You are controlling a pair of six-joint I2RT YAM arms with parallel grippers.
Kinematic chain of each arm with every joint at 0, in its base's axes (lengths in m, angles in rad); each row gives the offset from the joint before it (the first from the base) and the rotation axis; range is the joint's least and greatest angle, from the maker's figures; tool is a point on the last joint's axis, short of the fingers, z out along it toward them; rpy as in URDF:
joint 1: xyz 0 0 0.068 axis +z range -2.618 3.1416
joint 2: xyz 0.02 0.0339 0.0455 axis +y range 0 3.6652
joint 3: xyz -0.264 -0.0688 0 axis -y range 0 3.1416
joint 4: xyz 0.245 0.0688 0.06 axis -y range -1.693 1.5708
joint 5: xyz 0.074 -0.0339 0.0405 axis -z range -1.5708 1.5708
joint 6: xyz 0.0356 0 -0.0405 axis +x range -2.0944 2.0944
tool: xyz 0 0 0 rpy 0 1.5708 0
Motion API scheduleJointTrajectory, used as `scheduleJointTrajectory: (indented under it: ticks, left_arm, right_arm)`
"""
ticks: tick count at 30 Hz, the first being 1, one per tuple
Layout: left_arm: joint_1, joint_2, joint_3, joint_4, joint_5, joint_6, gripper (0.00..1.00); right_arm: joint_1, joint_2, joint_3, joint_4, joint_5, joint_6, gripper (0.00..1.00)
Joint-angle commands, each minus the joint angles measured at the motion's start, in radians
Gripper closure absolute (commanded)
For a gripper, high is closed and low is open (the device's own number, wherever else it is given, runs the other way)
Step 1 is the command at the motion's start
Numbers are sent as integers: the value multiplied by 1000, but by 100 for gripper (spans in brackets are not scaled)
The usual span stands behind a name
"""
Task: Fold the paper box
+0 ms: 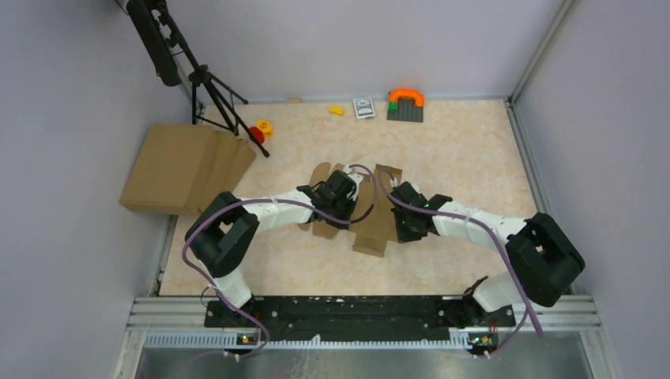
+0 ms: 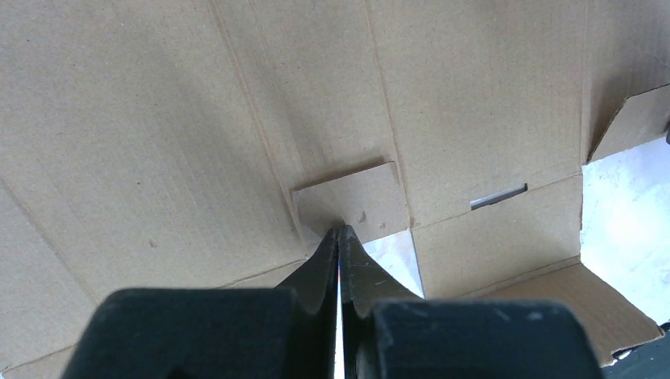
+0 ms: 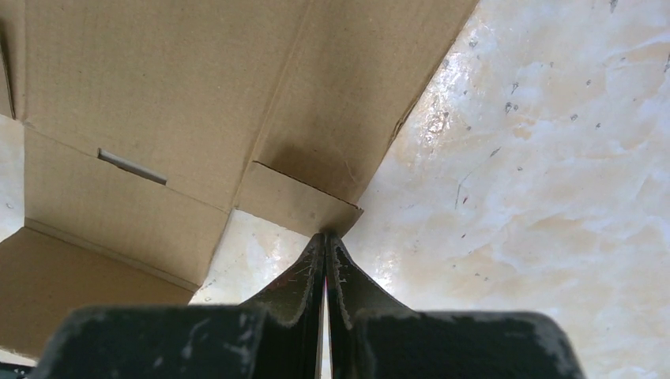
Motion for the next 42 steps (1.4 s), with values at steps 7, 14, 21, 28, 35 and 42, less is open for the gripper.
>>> scheduleJointTrajectory:
  ticks: [7,14,21,28,35,42]
  left_arm:
    - [-7,36,-12,-32,6,20,100]
    - [-11,26,-5,-39,12,17,100]
    - [-21,4,13,-112,-43,-42,100]
    - [-56,-79,-13,-107,-84,-122,96]
    - [-56,-128,40,-172,-90,-92,92]
    - [-13,-226,42,-220,-110,-69,85]
  right_arm:
    - [-8,45,-34,48,6,-5,100]
    - [-9,29,59,-41,24,-41,100]
    - [-15,-14,116,-71,35,-46,100]
    - [-41,-114,61,-9,-24,-20,100]
    - [-101,-215,41,-26,-72,-28,100]
    - [-251,-284,-17,34,-206,-23,86]
